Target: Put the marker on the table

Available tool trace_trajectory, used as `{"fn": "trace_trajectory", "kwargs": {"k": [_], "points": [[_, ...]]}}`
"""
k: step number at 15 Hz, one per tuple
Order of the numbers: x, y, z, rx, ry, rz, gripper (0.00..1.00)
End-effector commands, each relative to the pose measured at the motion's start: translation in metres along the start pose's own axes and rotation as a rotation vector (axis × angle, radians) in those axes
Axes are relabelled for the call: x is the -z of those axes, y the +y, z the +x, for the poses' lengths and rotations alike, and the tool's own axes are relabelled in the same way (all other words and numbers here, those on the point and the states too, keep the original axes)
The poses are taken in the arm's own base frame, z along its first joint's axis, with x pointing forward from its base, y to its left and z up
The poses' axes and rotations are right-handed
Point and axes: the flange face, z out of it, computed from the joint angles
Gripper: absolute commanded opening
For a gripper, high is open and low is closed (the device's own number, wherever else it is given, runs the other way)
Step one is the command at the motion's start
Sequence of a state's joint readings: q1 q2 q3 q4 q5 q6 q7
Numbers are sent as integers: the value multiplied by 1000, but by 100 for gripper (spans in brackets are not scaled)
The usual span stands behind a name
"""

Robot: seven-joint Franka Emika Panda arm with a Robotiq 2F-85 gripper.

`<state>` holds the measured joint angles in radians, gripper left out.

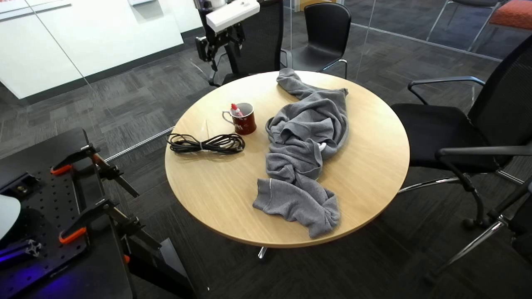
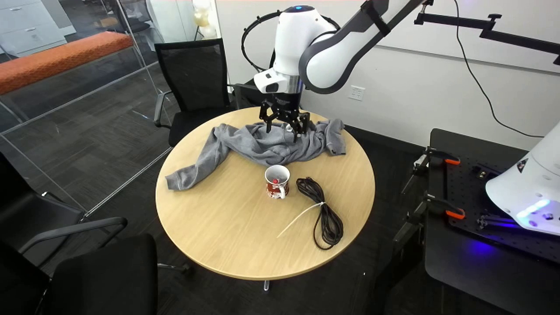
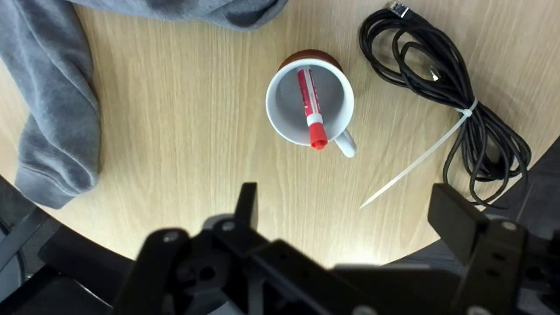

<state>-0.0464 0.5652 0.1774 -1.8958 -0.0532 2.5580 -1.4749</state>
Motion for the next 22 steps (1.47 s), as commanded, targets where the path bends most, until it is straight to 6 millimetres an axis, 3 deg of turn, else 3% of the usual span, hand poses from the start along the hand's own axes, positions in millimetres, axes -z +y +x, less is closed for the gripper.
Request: {"fn": "trace_trajectory", "kwargs": {"k": [1,14,22], "points": [[-22,10,2,90,36,2,100],[-93,20,-2,137,52,66,100],[-136,14,-3,128,71,114,100]]}}
